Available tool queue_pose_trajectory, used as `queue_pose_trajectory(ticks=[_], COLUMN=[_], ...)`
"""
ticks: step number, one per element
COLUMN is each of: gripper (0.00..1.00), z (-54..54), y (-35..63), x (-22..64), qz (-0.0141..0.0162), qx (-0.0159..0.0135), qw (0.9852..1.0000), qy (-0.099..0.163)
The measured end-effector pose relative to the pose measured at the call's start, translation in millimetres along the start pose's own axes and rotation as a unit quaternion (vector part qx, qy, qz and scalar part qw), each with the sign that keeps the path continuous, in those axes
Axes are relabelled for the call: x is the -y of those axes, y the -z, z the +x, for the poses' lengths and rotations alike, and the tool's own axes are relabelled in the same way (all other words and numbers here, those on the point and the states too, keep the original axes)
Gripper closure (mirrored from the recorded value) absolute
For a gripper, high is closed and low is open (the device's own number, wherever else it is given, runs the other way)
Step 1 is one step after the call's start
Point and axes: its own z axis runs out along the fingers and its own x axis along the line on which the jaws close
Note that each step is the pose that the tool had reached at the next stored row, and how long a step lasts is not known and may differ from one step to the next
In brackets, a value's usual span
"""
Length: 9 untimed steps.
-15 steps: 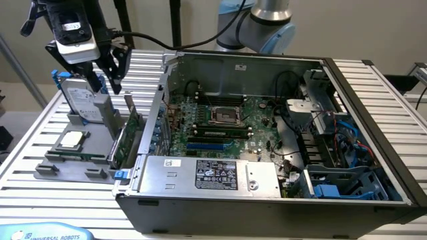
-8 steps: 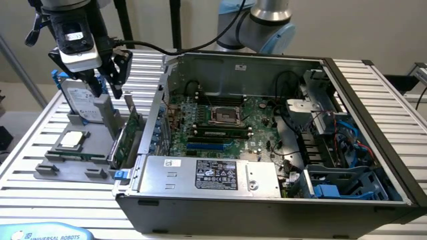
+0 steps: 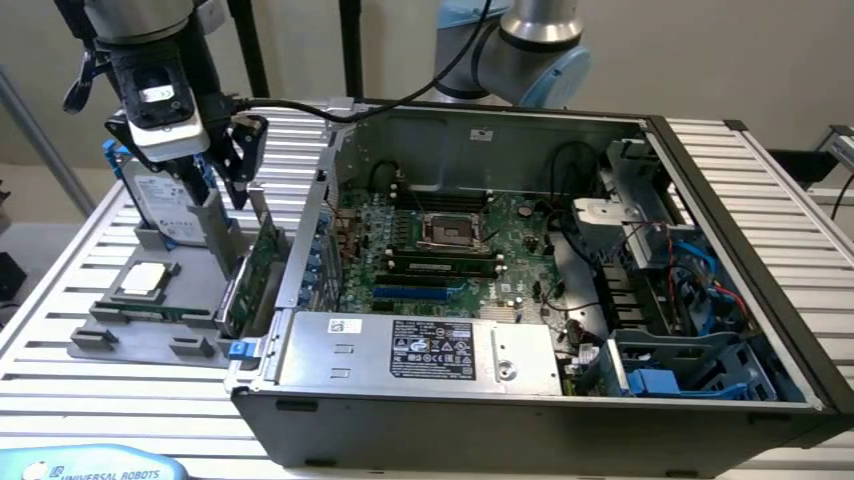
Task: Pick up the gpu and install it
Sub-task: 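Pick up the gpu and move the gpu toward the slot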
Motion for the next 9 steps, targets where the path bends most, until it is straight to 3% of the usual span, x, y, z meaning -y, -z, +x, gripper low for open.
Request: queue_pose_trajectory(ticks=[9], gripper=[0.52], z=[0.5], y=[-16.4], x=[0.7], qz=[-0.0001], qx=[0.0031], qw=[1.0], qy=[0.0])
